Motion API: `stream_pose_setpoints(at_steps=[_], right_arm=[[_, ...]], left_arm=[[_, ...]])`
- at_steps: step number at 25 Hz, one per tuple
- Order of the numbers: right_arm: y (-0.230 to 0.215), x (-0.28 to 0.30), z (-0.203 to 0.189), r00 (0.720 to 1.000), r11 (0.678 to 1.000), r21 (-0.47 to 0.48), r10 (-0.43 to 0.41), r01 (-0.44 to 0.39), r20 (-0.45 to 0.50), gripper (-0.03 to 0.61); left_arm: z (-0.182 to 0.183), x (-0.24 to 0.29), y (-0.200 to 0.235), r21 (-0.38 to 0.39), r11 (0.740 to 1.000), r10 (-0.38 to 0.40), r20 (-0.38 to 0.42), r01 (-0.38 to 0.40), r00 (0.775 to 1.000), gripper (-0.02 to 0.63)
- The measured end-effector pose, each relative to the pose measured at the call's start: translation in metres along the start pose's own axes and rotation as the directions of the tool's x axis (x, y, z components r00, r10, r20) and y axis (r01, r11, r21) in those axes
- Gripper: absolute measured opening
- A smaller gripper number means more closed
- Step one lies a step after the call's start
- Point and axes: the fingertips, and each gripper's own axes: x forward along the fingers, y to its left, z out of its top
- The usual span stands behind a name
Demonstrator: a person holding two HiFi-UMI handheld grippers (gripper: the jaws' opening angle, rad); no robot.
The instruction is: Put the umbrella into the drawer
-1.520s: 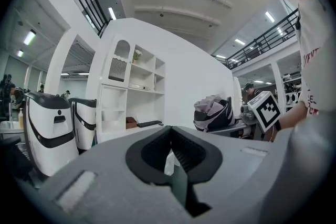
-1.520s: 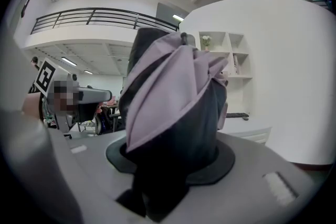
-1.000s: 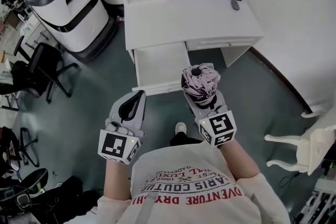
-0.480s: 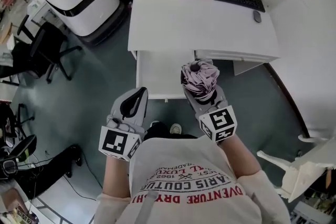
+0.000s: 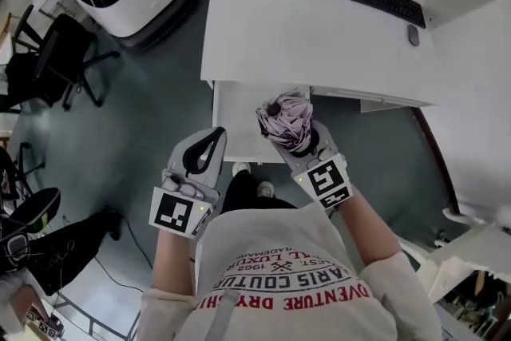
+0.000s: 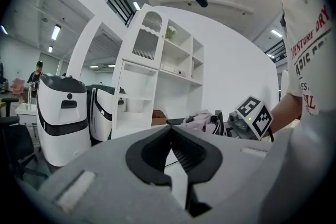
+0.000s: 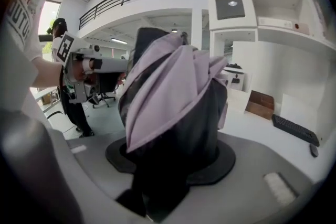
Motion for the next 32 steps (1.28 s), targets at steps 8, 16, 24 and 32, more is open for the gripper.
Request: stream_pose_setpoints(at_steps=[8,16,24,32], right_arm=[[0.014,0.105,-0.078,0.943,0.975,-0.026,0.207,-0.221,-0.259,0.202],[0.033,0.186,-0.175,0.818,0.936,-0.002,0.307,-0.352,-0.486,0.207],[0.03,0.24,-0.239,0.753,0.932,0.067,0.328,-0.355,-0.571,0.21],[0.037,0.263,-0.266,0.741,0.933,0.06,0.32,-0.355,-0.59,0.223]], left_arm=[[-0.06,0.02,0.063,-0.052,0.998,0.016,-0.074,-0.02,0.997,0.005],[-0.129,0.024,0.107,-0.115,0.992,0.023,-0.173,-0.043,0.985,0.005],[-0.167,0.042,0.126,-0.119,0.992,0.01,-0.202,-0.035,0.979,0.005],[-0.19,0.046,0.136,-0.141,0.989,0.006,-0.207,-0.036,0.978,0.005]])
